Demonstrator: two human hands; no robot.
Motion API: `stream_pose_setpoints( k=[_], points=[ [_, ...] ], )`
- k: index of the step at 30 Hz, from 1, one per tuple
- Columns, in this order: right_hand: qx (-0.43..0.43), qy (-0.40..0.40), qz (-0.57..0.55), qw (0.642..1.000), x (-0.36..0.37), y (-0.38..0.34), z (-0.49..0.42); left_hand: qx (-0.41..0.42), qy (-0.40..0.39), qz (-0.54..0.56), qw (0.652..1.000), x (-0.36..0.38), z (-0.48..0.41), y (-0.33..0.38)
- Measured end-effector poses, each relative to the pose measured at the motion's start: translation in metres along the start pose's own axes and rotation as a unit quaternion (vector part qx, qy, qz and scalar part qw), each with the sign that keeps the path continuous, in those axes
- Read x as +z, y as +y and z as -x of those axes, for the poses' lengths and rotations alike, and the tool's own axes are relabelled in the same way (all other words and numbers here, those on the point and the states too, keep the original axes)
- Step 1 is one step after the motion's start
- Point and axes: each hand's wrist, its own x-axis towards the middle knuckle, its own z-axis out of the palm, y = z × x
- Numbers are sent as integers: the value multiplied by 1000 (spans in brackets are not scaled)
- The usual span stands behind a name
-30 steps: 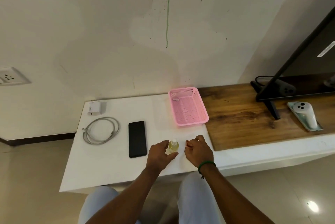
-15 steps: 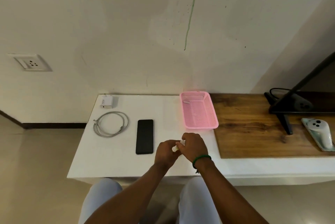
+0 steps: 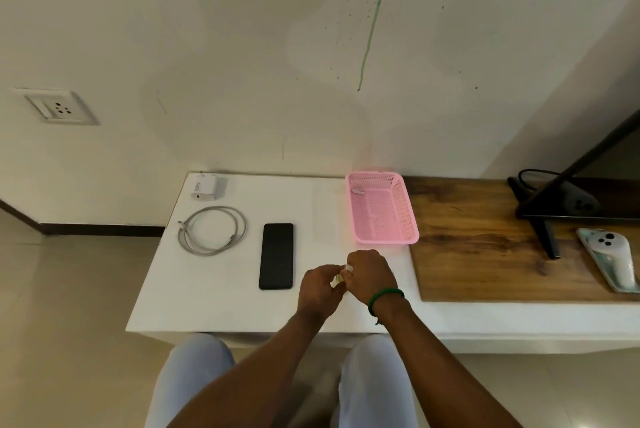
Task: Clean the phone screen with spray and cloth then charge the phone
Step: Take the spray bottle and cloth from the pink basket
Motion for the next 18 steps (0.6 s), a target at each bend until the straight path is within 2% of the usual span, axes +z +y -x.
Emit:
stream_pose_setpoints(
  k=[9,14,18],
  points=[
    [-21,-14,18,1000,-7,-4,4,10,0,-7,1000,0,0,-2],
    [-85,82,-20,993,-40,-13,0,-28,-14,-19,999,0,-2,-5],
    [-85,141,-48,985,-65,-12,-4,-63,-31,-13,997,0,0,-4]
  ],
)
